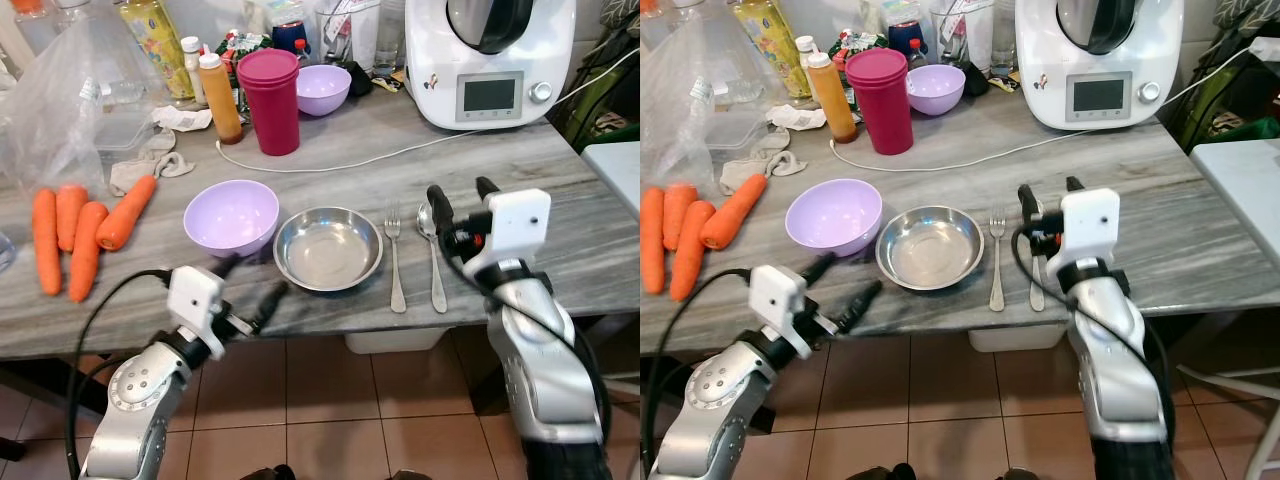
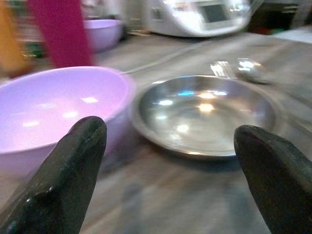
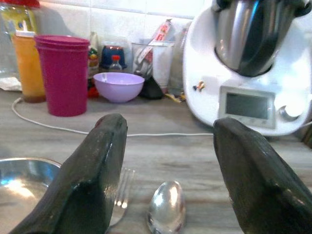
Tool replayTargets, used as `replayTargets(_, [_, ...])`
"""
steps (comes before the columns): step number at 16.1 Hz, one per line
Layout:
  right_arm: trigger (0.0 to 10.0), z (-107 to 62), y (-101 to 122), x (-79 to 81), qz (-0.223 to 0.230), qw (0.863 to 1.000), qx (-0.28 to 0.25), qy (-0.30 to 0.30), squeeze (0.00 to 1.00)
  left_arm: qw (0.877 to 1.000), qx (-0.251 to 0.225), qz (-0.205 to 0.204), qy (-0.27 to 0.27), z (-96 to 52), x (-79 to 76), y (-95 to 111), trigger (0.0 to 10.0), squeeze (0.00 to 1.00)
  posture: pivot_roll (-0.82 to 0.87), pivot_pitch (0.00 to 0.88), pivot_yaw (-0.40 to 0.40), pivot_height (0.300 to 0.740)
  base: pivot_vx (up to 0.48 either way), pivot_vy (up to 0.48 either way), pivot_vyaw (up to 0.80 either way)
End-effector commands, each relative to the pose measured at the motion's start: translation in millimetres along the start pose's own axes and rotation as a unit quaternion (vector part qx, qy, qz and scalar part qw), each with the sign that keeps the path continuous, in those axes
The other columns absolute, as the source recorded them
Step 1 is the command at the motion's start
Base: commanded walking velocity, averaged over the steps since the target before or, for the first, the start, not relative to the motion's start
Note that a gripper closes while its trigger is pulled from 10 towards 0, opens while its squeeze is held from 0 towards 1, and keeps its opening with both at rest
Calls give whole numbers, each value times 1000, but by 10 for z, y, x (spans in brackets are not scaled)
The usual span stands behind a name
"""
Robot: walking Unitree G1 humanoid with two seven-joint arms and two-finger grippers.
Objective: Setting the table
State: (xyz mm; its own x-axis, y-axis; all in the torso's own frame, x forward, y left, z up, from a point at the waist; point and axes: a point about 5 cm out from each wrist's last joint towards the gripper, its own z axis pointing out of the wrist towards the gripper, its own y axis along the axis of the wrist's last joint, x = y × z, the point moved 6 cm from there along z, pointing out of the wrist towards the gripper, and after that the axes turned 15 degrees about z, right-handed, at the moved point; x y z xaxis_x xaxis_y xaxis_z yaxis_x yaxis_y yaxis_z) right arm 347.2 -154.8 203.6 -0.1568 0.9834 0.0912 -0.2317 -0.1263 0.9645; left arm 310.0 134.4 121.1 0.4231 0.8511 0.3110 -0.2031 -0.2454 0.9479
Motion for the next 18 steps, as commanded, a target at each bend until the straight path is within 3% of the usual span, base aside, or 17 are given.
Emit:
replayTargets(1, [10000, -50, 29, 16, -4, 1000, -6, -9, 1000, 999, 19, 16, 36, -56, 112, -55, 10000, 0, -194, 86, 63, 740, 0, 0, 0])
replayTargets(3, [10000, -140, -72, -53, -2, 999, 14, -35, 1000, 996, 36, 21, 73, -42, 175, -35, 10000, 0, -194, 81, 62, 740, 0, 0, 0])
replayTargets(4, [10000, -162, -100, -62, 1, 999, 18, -37, 0, 996, 36, 25, 75, -25, 162, -6, 10000, 0, -194, 79, 61, 740, 0, 0, -788])
replayTargets(9, [10000, -169, -155, -86, 12, 999, 28, -40, 0, 994, 34, 43, 90, 89, 130, 140, 10000, 0, -200, 68, 56, 740, 0, 0, -706])
replayTargets(18, [10000, -165, -187, -78, 23, 998, 33, -45, 0, 994, 53, 41, 80, 110, 72, 117, 10000, 0, -203, 62, 64, 740, -344, 0, 0])
